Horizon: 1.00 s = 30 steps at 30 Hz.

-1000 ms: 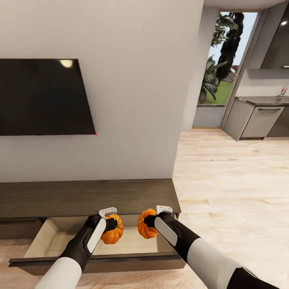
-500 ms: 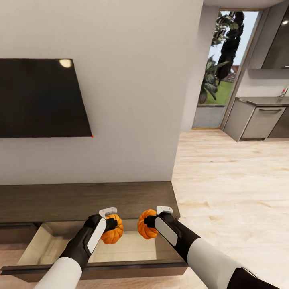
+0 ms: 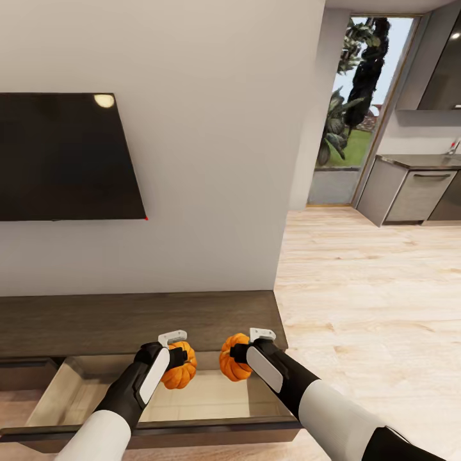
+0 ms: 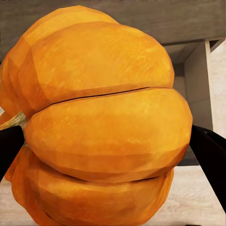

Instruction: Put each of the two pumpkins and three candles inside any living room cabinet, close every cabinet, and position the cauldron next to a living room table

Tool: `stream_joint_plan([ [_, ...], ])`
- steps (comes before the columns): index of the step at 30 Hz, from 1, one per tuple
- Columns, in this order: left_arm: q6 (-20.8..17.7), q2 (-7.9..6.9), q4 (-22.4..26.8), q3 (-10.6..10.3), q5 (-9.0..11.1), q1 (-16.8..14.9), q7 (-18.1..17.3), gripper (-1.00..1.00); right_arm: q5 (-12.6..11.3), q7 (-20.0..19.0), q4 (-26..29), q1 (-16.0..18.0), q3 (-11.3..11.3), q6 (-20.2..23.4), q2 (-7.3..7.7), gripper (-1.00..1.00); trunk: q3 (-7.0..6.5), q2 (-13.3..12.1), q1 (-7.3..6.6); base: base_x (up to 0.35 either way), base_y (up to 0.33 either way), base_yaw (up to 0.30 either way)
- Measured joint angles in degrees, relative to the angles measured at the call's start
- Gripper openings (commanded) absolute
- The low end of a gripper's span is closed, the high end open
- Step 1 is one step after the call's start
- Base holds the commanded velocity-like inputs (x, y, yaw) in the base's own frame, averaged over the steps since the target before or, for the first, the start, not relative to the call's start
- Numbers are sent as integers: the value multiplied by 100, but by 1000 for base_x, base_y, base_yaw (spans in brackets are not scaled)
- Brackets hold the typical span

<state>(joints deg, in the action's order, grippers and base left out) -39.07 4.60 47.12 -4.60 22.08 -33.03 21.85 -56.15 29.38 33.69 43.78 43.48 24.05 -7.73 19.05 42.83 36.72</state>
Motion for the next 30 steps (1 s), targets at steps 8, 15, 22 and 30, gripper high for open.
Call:
stream_joint_plan([
  [8, 6, 1, -41, -1, 8, 1, -8, -100, 18, -8, 3, 0, 1, -4, 0, -100, 144, 321, 176, 0, 0, 0],
  [15, 62, 12, -60, 0, -2, 1, -8, -100, 27, 8, -11, 0, 1, 57, 4, -100, 270, 603, 330, 0, 0, 0],
  [22, 128, 17, -62, -3, -7, 1, -8, -100, 45, 46, -24, 0, 0, 324, 5, -100, 396, 884, 484, 0, 0, 0],
  [30, 235, 20, -66, -15, -2, 1, -10, -100, 58, 58, -51, 0, 7, 342, 8, -100, 540, 1205, 659, 0, 0, 0],
])
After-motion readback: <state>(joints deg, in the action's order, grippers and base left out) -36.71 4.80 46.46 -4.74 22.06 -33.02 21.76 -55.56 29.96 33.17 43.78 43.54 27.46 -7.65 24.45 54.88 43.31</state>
